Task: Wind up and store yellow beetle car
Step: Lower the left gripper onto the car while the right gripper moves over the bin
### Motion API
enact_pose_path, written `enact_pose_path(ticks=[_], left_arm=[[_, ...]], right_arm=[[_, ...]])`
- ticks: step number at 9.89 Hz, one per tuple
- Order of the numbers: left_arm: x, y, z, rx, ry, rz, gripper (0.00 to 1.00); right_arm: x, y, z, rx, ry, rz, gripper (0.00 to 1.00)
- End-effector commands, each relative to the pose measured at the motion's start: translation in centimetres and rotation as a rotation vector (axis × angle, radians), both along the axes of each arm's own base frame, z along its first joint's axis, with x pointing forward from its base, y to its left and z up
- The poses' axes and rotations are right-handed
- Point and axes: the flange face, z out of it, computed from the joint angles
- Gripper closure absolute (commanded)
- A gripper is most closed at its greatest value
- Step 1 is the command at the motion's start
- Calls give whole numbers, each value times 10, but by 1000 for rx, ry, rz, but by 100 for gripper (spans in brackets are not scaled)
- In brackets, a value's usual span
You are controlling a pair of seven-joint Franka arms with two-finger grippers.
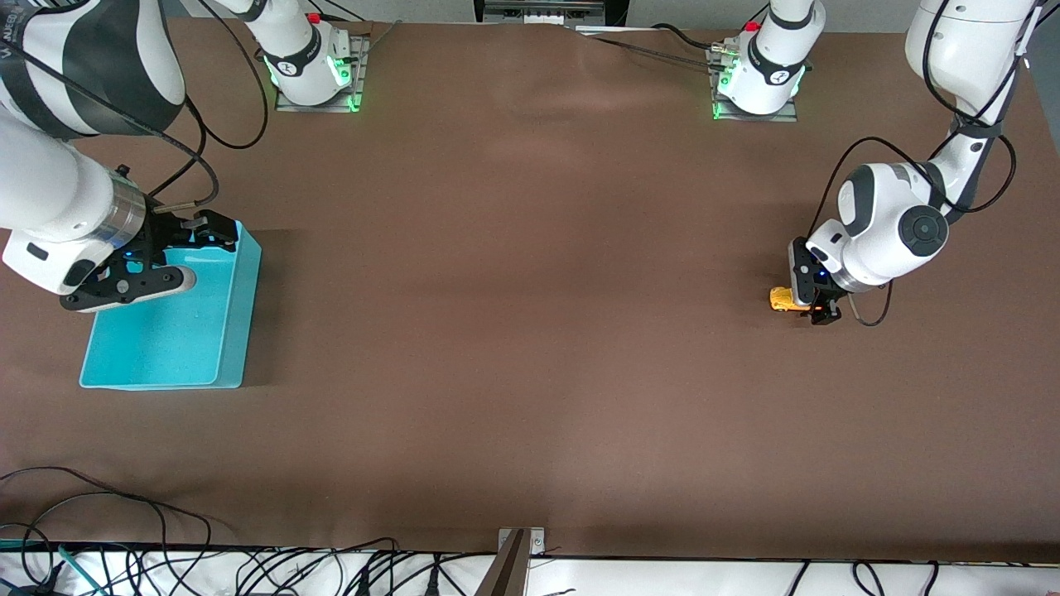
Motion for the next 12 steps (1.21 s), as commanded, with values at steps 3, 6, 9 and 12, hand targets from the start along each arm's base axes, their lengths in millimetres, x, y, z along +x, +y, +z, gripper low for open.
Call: enact_pose_path(ticks=[3, 6, 9, 12], left_arm=[[2, 2, 0, -7, -12, -24, 100], [3, 3, 3, -8, -16, -85, 100], [4, 3, 4, -9, -19, -87, 100], [-3, 18, -13, -8, 14, -42, 100]], right_arm=[[1, 8, -6, -8, 1, 12, 0], [1, 6, -7, -9, 2, 9, 0], [2, 0, -7, -9, 2, 0, 0], [3, 1, -11, -10, 10, -2, 0]])
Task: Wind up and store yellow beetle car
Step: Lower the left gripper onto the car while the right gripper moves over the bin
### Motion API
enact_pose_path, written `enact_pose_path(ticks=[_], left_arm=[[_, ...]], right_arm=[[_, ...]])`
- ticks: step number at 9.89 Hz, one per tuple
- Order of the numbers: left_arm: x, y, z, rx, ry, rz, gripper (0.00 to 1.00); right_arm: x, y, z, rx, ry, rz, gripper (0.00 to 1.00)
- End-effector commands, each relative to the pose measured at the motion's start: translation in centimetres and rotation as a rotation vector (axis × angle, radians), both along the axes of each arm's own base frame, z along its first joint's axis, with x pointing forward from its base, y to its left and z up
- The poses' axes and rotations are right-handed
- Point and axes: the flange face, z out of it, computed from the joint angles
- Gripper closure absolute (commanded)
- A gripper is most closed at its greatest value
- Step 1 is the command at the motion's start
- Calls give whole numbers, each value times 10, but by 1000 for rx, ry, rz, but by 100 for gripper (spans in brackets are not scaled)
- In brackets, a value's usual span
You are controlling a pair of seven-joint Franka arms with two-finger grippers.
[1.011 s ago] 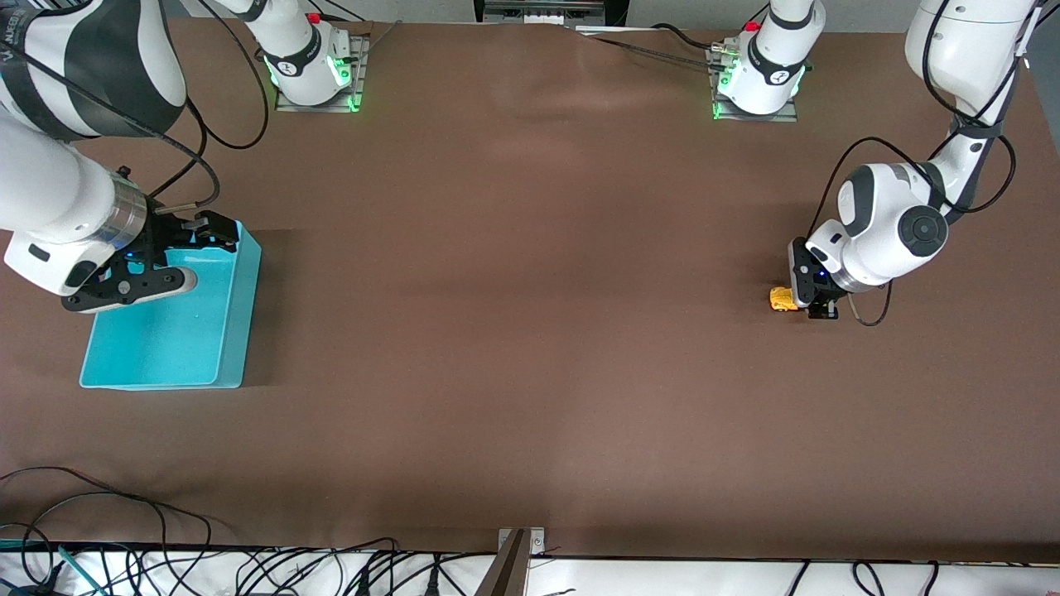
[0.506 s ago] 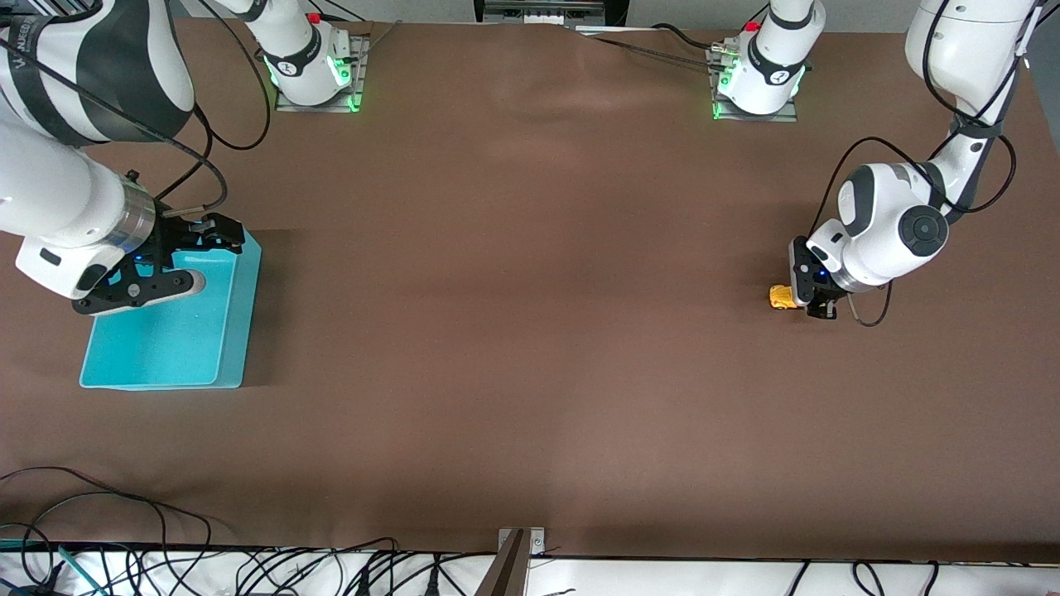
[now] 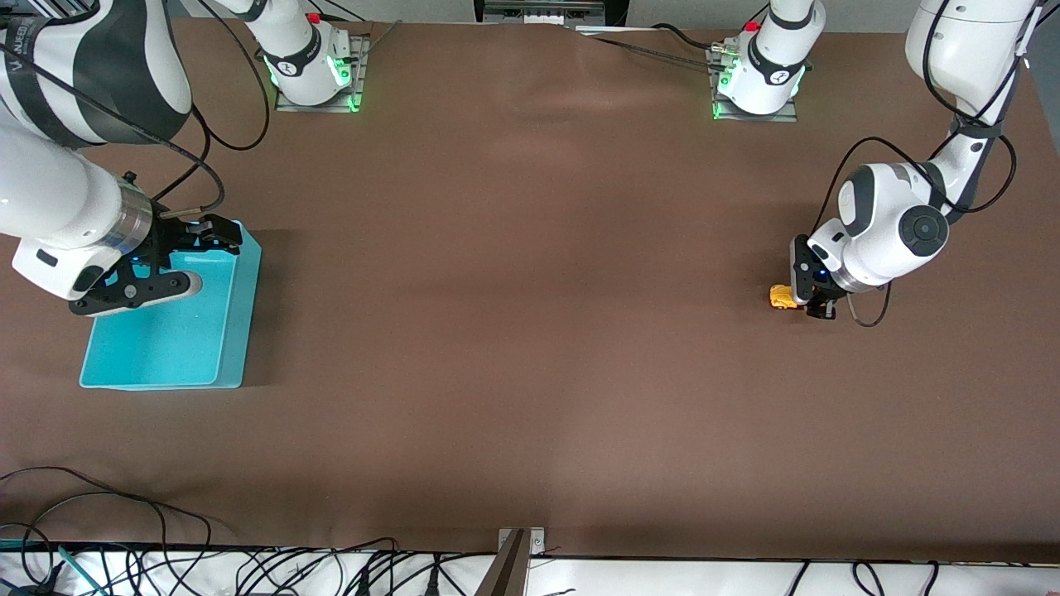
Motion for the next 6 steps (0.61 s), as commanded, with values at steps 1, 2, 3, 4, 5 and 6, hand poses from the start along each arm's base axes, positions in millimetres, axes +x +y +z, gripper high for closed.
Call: enact_pose_path(ticks=[1, 2, 3, 4, 5, 6], left_arm=[[-4, 18, -17, -5, 24, 24, 100], [-5, 26, -18, 0, 24, 36, 100], [-5, 28, -21, 1, 30, 30, 100], [-7, 40, -21, 11, 32, 40, 100], [-7, 49, -21, 14, 31, 33, 100], [-9, 60, -21, 15, 31, 26, 100]], right_arm=[[1, -2, -2, -5, -3, -2, 0], [1, -3, -2, -5, -3, -4, 0], [1, -3, -2, -5, -1, -5, 0], [1, -2, -2, -3, -3, -4, 0], [1, -2, -2, -4, -1, -4, 0], [1, -2, -2, -2, -2, -4, 0]])
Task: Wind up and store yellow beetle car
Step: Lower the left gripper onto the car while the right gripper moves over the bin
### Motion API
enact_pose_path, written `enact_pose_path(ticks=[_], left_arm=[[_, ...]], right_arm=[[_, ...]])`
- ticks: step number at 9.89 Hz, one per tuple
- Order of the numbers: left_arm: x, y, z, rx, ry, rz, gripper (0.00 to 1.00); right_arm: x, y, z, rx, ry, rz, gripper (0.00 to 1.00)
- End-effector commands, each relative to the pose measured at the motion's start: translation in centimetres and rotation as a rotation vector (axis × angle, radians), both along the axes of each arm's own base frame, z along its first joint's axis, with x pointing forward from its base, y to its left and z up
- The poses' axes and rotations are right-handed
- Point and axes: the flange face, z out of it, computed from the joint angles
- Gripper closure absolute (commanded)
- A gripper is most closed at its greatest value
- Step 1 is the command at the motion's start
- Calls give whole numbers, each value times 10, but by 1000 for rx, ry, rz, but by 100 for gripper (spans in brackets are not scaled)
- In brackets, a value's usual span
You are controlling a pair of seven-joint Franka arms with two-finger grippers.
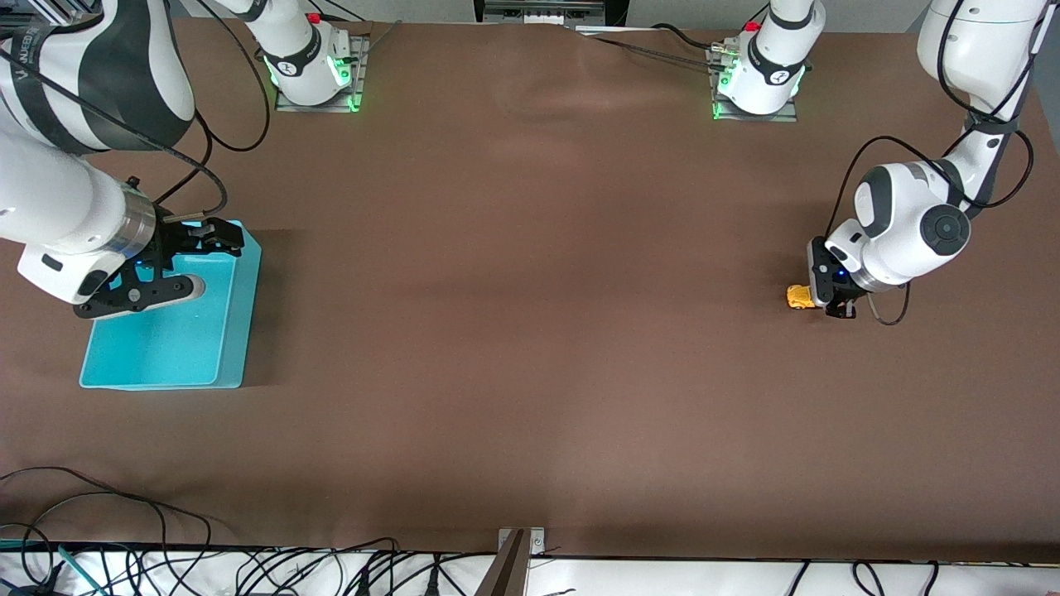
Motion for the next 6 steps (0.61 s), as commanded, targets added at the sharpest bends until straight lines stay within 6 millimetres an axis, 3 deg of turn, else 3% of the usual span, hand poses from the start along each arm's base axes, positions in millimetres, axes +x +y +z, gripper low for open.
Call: enact_pose_path(ticks=[1, 6], left_arm=[[-8, 30, -20, -2, 32, -14, 100], [-25, 91, -27, 17, 39, -49, 100]], right_arm=[[-1, -1, 2, 0, -9, -2, 0], [0, -6, 2, 0, -9, -4, 0]])
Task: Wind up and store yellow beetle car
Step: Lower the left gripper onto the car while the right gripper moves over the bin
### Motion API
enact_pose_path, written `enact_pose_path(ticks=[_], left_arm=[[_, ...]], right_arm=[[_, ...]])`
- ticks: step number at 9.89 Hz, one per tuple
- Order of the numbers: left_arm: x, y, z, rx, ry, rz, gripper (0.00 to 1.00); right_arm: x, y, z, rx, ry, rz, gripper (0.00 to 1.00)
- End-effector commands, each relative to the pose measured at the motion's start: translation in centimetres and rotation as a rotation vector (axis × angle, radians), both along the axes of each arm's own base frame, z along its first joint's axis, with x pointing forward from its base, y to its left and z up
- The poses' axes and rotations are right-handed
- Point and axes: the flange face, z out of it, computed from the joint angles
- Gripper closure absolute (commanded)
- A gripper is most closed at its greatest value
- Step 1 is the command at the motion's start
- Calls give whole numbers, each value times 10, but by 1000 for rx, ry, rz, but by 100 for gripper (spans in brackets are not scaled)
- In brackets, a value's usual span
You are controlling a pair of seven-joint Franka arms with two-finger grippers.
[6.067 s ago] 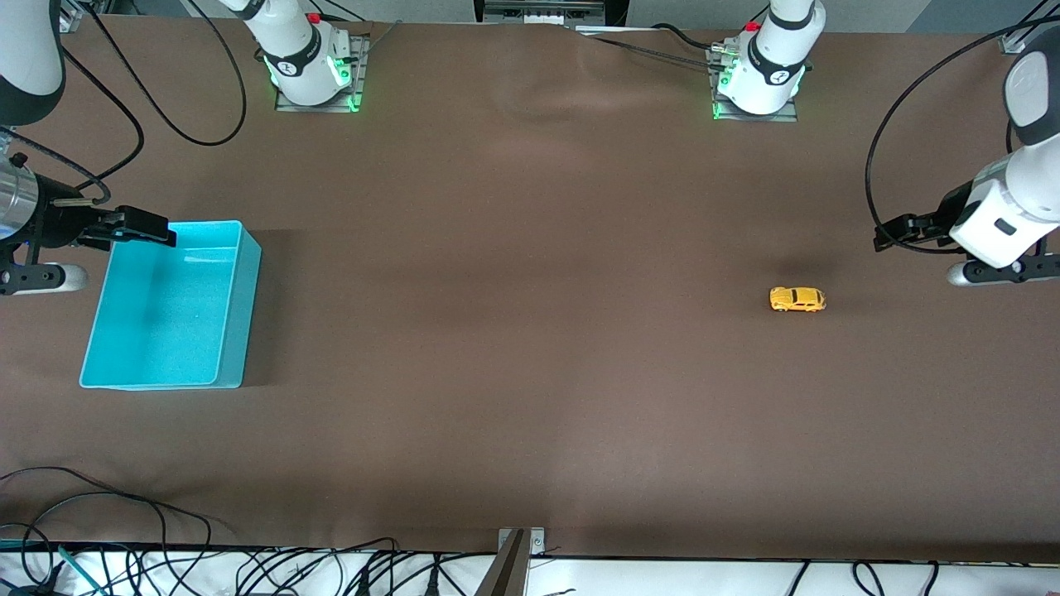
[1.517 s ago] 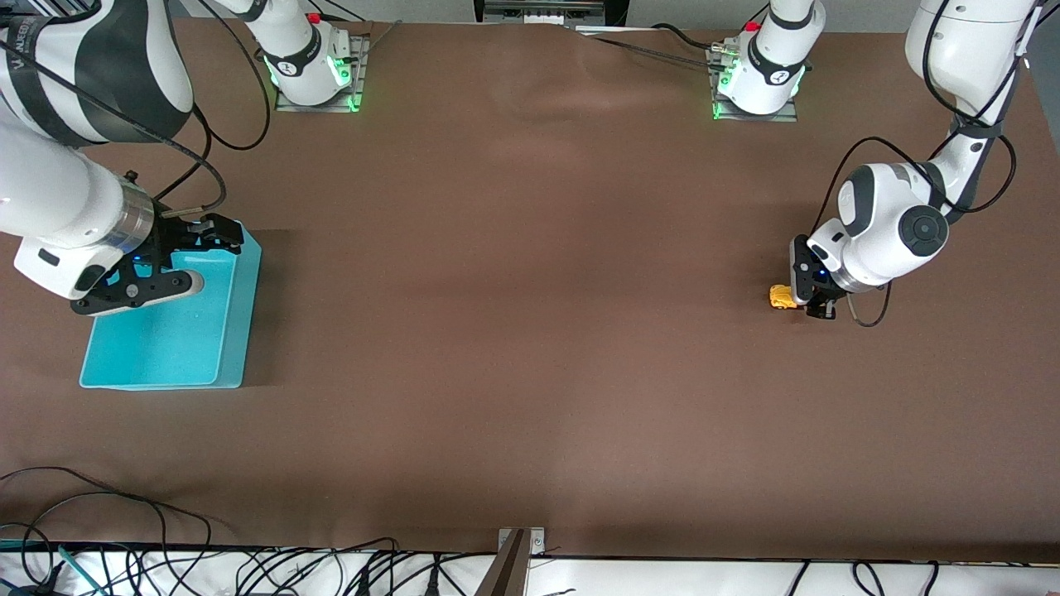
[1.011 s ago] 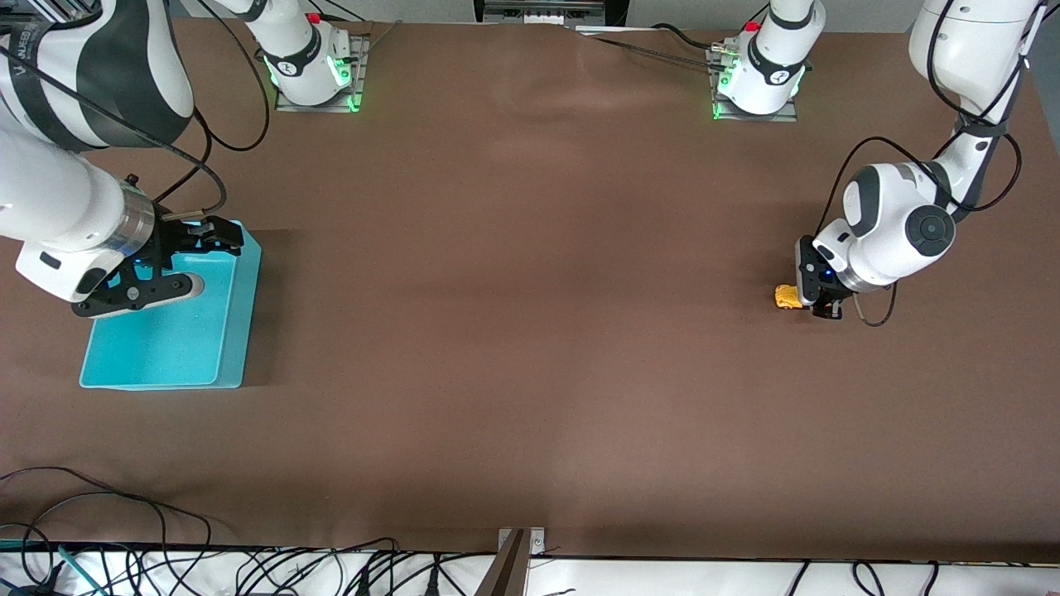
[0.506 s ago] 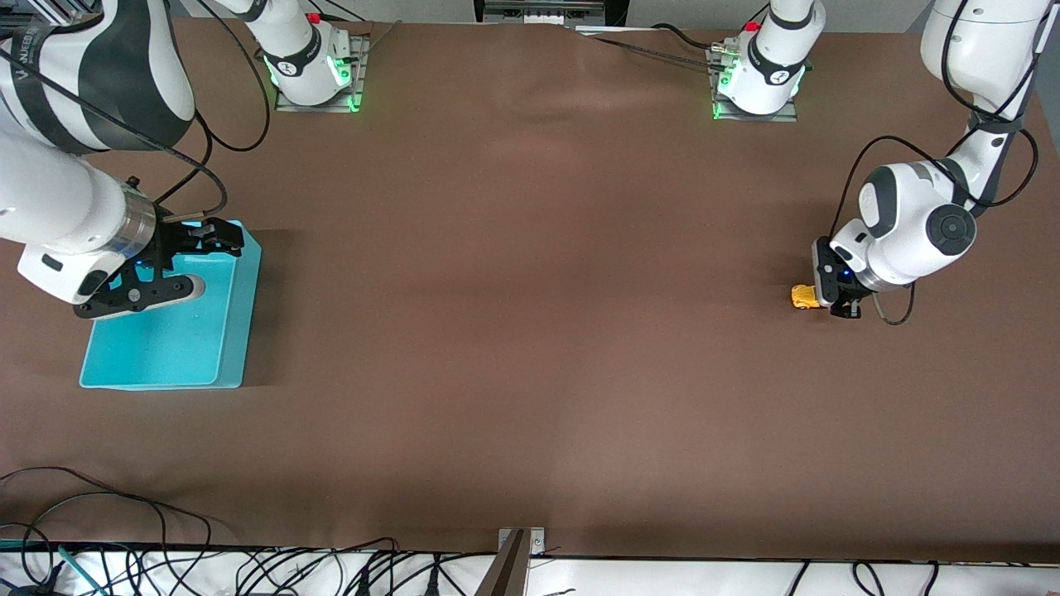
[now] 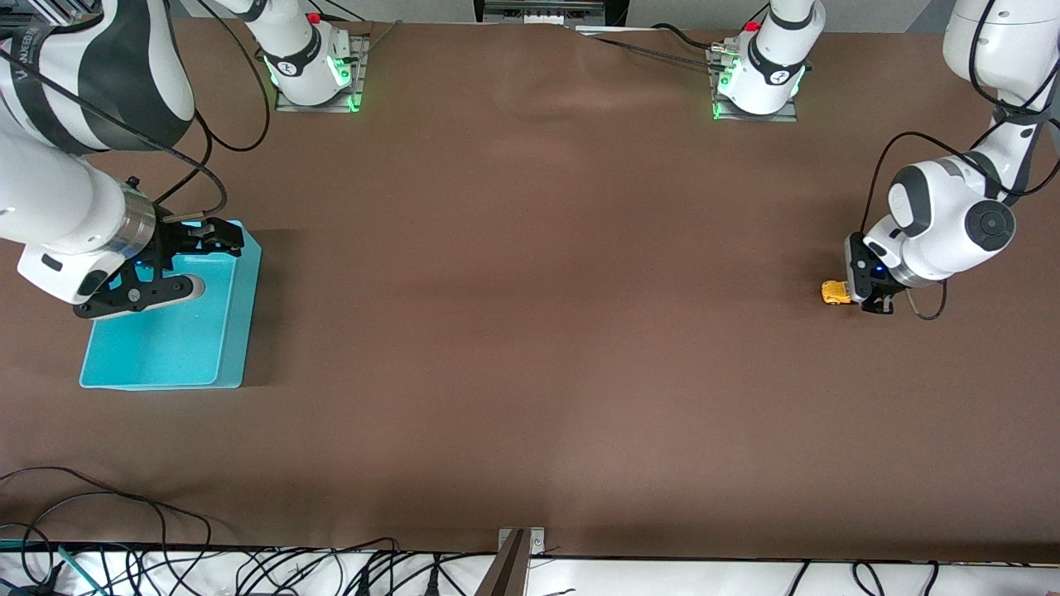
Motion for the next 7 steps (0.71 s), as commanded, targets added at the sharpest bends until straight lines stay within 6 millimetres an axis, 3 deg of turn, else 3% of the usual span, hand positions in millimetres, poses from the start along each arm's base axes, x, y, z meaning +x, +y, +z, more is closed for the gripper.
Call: enact_pose_path(ticks=[1, 5, 7], left_arm=[[-15, 26, -28, -11, 34, -35, 100], [-14, 27, -28, -25, 24, 9, 100], [-10, 27, -25, -24, 14, 14, 82]], right_arm=[[0, -3, 2, 14, -12, -6, 0], [-2, 2, -3, 52, 2, -12, 0], [-3, 4, -3, 52, 2, -9, 0]])
